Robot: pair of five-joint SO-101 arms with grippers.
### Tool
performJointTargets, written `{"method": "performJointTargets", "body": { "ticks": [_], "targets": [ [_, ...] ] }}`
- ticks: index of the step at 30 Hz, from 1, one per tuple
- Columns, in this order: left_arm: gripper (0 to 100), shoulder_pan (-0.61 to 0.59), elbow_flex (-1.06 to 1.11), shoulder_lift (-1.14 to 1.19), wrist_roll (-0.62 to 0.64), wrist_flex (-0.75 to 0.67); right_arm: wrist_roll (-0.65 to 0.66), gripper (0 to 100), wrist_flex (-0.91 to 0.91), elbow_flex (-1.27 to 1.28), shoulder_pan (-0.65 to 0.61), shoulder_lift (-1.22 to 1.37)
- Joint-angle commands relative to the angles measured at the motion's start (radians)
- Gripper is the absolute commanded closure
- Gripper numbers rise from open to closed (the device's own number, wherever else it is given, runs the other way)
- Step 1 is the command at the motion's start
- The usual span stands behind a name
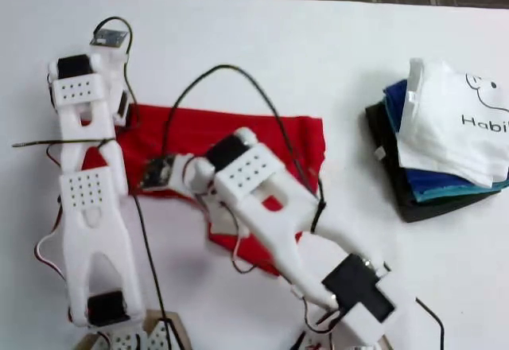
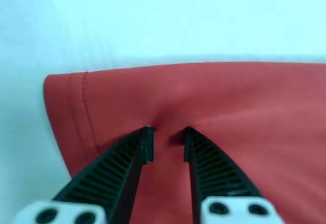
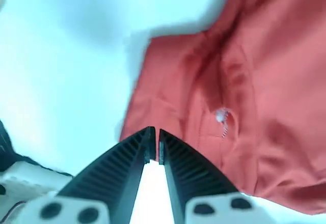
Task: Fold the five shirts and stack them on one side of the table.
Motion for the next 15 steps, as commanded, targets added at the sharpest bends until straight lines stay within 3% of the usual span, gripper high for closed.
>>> {"method": "performJointTargets", "body": {
  "ticks": [1, 8, 11, 15],
  "targets": [
    [87, 0.006, 0.001, 0.005, 0.008, -0.015, -0.037, 97.4, -0.008, -0.041, -0.004, -0.068],
    [87, 0.006, 0.001, 0.005, 0.008, -0.015, -0.034, 97.8, -0.348, -0.038, 0.263, -0.008],
    [87, 0.006, 0.001, 0.005, 0.008, -0.015, -0.018, 97.8, -0.44, -0.04, 0.289, 0.082],
    [87, 0.006, 0.001, 0.005, 0.008, -0.015, 0.038, 97.8, -0.435, -0.04, 0.271, 0.193]
  ]
}}
